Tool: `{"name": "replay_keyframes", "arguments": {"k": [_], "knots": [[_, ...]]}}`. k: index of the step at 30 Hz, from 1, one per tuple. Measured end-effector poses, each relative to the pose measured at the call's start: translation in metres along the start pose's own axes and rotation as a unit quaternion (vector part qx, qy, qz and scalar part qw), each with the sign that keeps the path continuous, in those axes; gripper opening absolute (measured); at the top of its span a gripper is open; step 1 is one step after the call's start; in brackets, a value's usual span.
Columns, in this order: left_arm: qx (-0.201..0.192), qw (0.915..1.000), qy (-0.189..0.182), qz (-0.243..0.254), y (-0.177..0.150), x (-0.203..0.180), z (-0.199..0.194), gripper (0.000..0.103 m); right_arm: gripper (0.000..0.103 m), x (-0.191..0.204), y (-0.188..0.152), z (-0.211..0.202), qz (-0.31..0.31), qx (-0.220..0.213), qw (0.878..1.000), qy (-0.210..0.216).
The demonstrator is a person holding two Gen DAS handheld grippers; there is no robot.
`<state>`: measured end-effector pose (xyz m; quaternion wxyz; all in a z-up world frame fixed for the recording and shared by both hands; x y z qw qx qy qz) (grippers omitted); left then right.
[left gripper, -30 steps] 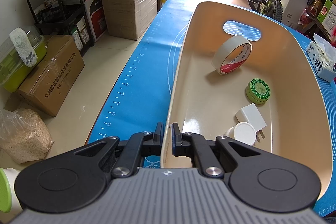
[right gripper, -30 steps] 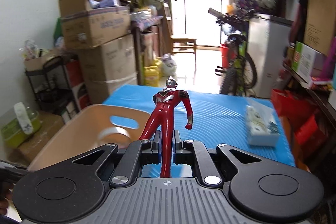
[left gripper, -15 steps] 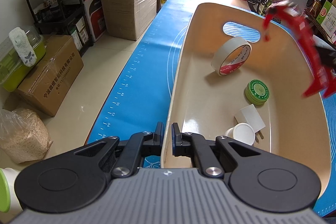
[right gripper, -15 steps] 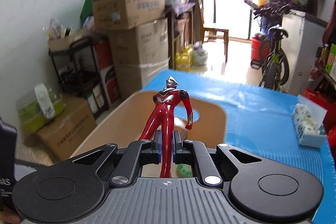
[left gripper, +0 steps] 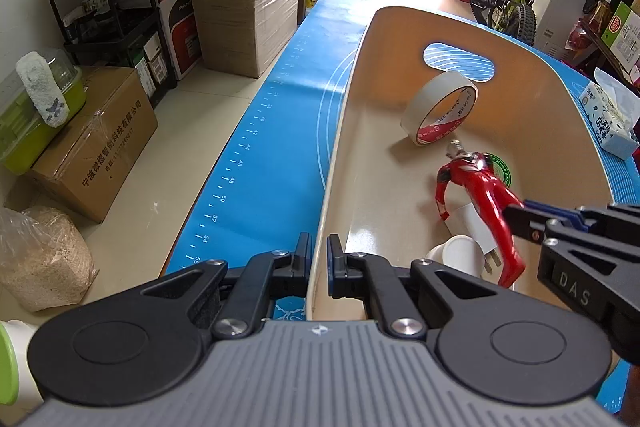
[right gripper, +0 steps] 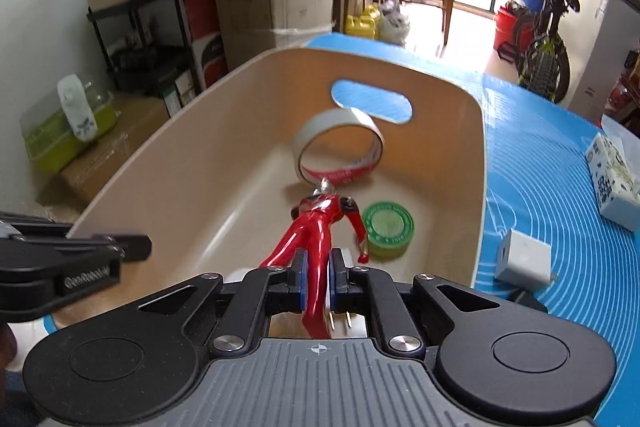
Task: Organize rigid objects
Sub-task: 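Carry the red action figure into the bin with the right tool and release, then move the right tool to the black handle tool and grasp its end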
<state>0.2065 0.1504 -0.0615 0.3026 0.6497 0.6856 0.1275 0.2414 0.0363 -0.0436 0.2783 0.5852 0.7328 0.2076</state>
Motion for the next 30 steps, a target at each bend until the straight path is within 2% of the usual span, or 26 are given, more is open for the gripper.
{"name": "replay_keyframes", "arguments": {"k": [1,3,5,6,8,13,16,18,22,25,30], "knots": [[0.0,1.0,0.0,0.0,0.0,0.0,0.0,0.009,0.024,-0.002,0.0,0.0,0.004,0.004,1.0,0.004],[0.0,1.0,0.0,0.0,0.0,0.0,0.0,0.009,0.041,-0.008,-0.002,-0.004,0.009,0.003,1.0,0.007],[-0.002,1.0,-0.001,0.001,0.0,-0.001,0.0,0.009,0.05,-0.011,-0.002,-0.009,0.007,-0.004,1.0,0.008],[-0.001,1.0,0.001,0.001,0.0,-0.001,0.0,0.009,0.063,-0.012,-0.002,-0.013,0.005,-0.007,1.0,-0.001],[-0.001,1.0,0.0,0.0,0.0,-0.001,-0.001,0.009,0.069,-0.016,-0.002,-0.021,0.001,-0.018,1.0,-0.003],[-0.002,1.0,0.001,0.001,0.001,-0.001,-0.001,0.009,0.069,-0.036,-0.004,-0.035,0.02,-0.027,0.999,-0.005],[-0.003,1.0,0.0,0.002,0.0,0.001,-0.001,0.008,0.069,-0.05,-0.003,-0.047,0.043,-0.042,0.998,0.01],[-0.001,1.0,0.001,0.0,0.0,0.002,0.0,0.008,0.072,-0.06,-0.002,-0.054,0.055,-0.054,0.997,-0.008],[-0.002,1.0,-0.001,0.0,0.0,0.002,-0.001,0.008,0.073,-0.085,-0.004,-0.062,0.088,-0.059,0.994,-0.017],[-0.002,1.0,-0.001,-0.001,0.0,0.001,-0.001,0.008,0.073,-0.108,-0.01,-0.063,0.104,-0.062,0.991,-0.048],[-0.003,1.0,-0.001,-0.002,0.0,0.001,-0.001,0.008,0.074,-0.139,-0.031,-0.045,0.136,-0.035,0.986,-0.094]]}}
Point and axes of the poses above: each gripper's, at about its wrist camera, not at the fingertips, and z roughly the way its jaws point, x to its left, y to its top, the point moved 5 cm from there along z, roughly the way its jaws point, and after that the axes turned 14 degrees about -y, right-handed, at the moved point
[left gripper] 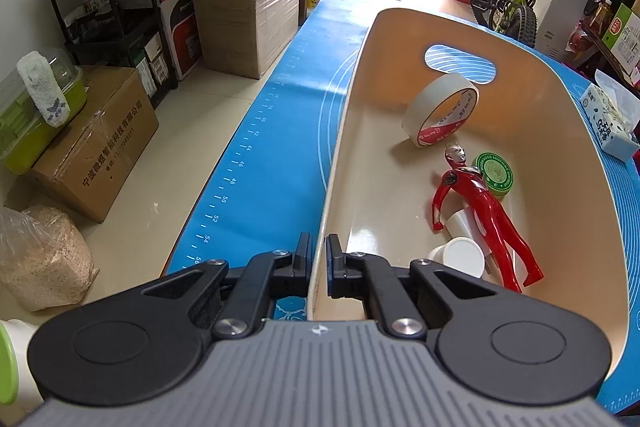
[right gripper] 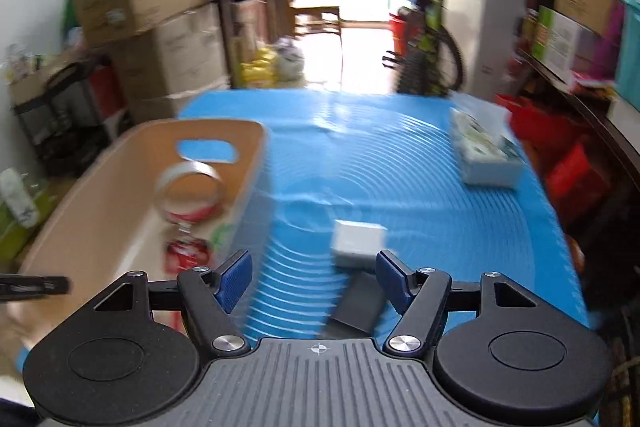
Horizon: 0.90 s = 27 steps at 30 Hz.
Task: Organize rigid objects
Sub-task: 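Move the right tool to the black handle tool and grasp its end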
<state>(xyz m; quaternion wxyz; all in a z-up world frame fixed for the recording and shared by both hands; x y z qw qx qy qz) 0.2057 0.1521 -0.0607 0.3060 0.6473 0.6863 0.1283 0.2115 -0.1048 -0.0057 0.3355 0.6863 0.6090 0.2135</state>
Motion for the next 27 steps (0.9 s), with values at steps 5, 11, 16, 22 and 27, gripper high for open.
{"name": "replay_keyframes", "arguments": {"k": [5,11,16,22,27], "knots": [[0.0,1.0,-0.001,-0.001,0.001,0.001,0.0,0.008,0.074,-0.012,-0.025,0.026,0.008,0.031,0.999,-0.024],[-0.001,1.0,-0.001,0.0,0.001,0.0,0.0,0.008,0.074,0.002,-0.055,0.05,0.016,0.061,0.997,-0.047],[-0.002,1.0,-0.001,0.0,0.001,0.0,0.0,0.008,0.074,0.013,-0.07,0.066,0.031,0.062,0.994,-0.08],[-0.001,1.0,0.0,0.001,0.0,0.0,0.0,0.008,0.07,0.016,-0.078,0.081,0.067,0.061,0.99,-0.106],[-0.001,1.0,0.0,0.001,0.0,0.0,0.0,0.008,0.067,0.02,-0.085,0.082,0.073,0.049,0.989,-0.122]]}}
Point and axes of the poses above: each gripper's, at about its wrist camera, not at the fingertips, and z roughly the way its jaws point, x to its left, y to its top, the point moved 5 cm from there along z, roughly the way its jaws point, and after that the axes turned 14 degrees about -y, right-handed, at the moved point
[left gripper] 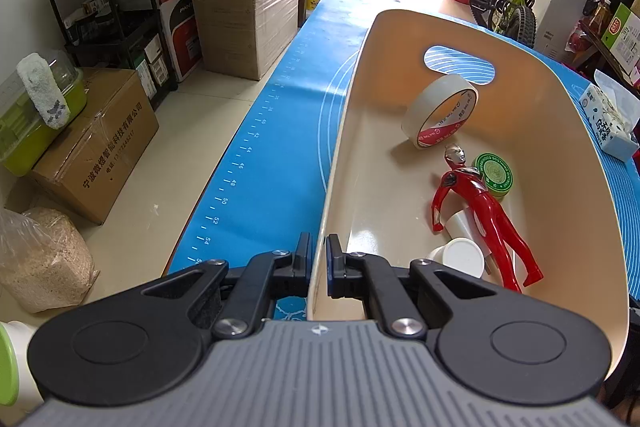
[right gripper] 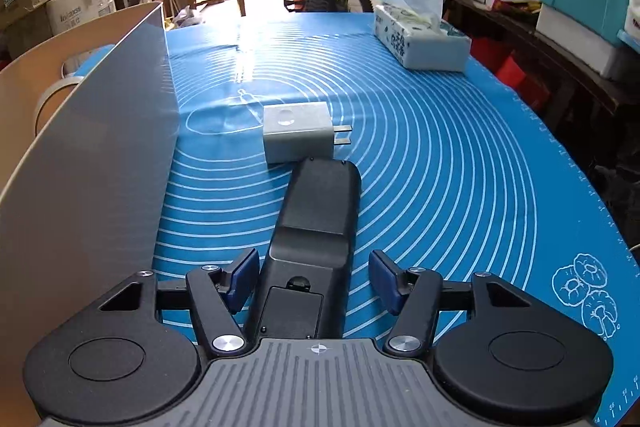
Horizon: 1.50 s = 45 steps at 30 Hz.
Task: Organize rigid objects
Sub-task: 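Move the right tool to the black handle tool and grasp its end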
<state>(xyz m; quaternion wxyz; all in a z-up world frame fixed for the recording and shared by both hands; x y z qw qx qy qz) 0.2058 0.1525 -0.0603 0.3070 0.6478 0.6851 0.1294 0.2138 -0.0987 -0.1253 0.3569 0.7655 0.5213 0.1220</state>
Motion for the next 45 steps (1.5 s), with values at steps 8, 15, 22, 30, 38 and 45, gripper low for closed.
{"name": "replay_keyframes", "arguments": {"k": [8,15,22,30,38,45], "knots": [[0.0,1.0,0.0,0.001,0.0,0.001,0.0,0.008,0.054,0.003,-0.007,-0.007,0.018,-0.028,0.999,0.004],[0.0,1.0,0.0,0.001,-0.001,0.002,0.0,0.008,0.053,-0.001,-0.007,-0.008,0.018,-0.036,0.999,0.003],[0.0,1.0,0.0,0.0,0.0,0.001,0.0,0.008,0.053,-0.015,0.006,-0.019,0.04,-0.058,0.998,-0.002],[0.0,1.0,0.0,0.0,0.0,0.001,0.0,0.008,0.053,-0.027,0.036,-0.052,0.052,-0.097,0.994,0.02],[0.0,1.0,0.0,0.0,0.0,0.002,0.0,0.008,0.054,-0.026,0.075,-0.097,0.038,-0.143,0.987,0.065],[0.0,1.0,0.0,0.0,0.0,0.002,0.0,0.008,0.054,0.002,0.098,-0.123,0.003,-0.164,0.98,0.112]]}}
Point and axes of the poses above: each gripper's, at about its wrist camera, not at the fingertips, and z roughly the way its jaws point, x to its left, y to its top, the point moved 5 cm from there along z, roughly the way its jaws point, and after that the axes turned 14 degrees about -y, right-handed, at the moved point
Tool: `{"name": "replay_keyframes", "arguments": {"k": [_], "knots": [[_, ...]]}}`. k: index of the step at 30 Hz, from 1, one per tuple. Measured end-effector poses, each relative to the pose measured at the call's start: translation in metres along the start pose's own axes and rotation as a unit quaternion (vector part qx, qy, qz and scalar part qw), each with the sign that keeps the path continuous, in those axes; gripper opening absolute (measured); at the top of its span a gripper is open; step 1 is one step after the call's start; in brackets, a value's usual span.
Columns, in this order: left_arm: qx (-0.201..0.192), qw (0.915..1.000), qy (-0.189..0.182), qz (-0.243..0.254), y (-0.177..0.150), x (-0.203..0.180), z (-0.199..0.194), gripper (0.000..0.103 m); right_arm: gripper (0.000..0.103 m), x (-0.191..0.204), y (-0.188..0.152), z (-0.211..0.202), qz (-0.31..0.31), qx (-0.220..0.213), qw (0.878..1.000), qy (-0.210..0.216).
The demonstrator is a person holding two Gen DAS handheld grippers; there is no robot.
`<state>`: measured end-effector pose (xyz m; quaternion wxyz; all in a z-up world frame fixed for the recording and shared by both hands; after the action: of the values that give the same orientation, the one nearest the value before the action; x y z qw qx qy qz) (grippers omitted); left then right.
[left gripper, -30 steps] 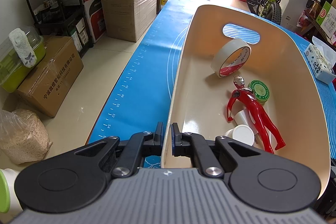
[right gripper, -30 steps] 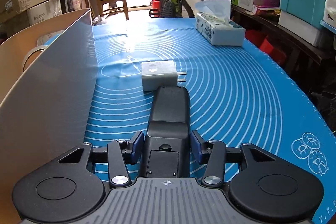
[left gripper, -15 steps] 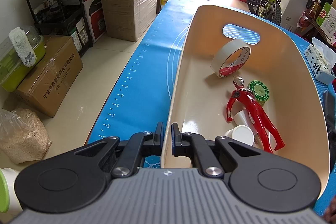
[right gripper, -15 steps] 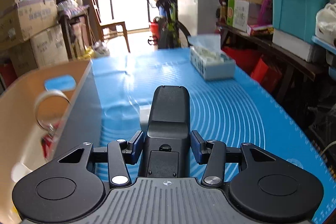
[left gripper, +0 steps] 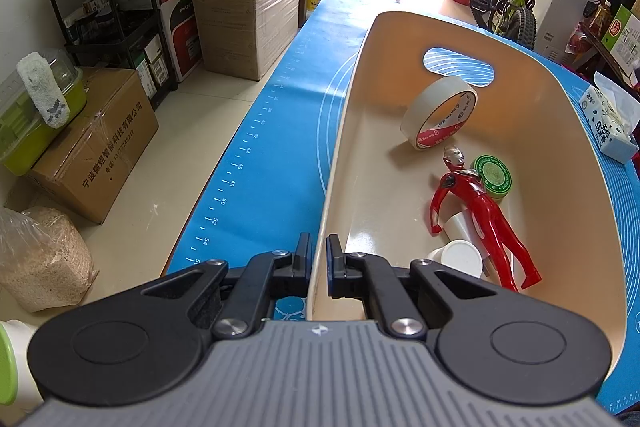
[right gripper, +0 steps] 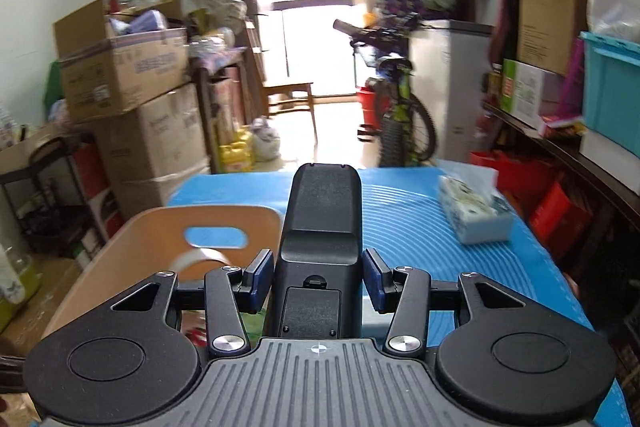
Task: Organize rigid objects
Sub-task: 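Move the right tool to the black handle tool and grasp its end, then carry the black handle tool into the bin with the right tool and release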
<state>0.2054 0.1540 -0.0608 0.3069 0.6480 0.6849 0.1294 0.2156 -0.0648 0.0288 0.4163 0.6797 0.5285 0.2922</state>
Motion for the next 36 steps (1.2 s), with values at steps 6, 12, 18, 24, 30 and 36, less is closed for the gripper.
{"name": "replay_keyframes", "arguments": {"k": [6,12,18,24,30,36], "knots": [[0.001,1.0,0.0,0.0,0.0,0.0,0.0,0.008,0.054,0.037,0.004,0.0,-0.033,0.002,0.999,0.039],[0.0,1.0,0.001,0.003,0.002,-0.001,0.0,0.008,0.054,0.076,-0.008,0.007,-0.073,0.034,0.994,0.078],[0.0,1.0,0.001,0.002,0.002,-0.001,0.0,0.008,0.054,0.096,-0.027,0.023,-0.098,0.08,0.988,0.092],[-0.001,1.0,0.0,0.002,0.003,-0.003,-0.001,0.008,0.054,0.112,-0.05,0.037,-0.145,0.129,0.977,0.092],[-0.001,1.0,0.003,0.005,0.003,-0.004,-0.001,0.008,0.054,0.121,-0.062,0.039,-0.183,0.144,0.969,0.087],[-0.001,1.0,0.007,0.005,0.004,-0.003,0.0,0.008,0.057,0.114,-0.057,0.039,-0.171,0.15,0.969,0.098]]}}
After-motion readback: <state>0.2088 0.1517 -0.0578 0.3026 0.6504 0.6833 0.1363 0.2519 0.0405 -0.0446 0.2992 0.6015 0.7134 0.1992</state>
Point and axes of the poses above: each gripper's, at about its wrist camera, not at the fingertips, and z roughly the way its jaws point, x to its left, y to its top, the point moved 5 cm from there along z, roughly the way its jaws point, and after that the axes turned 14 degrees about -y, right-handed, at the moved point
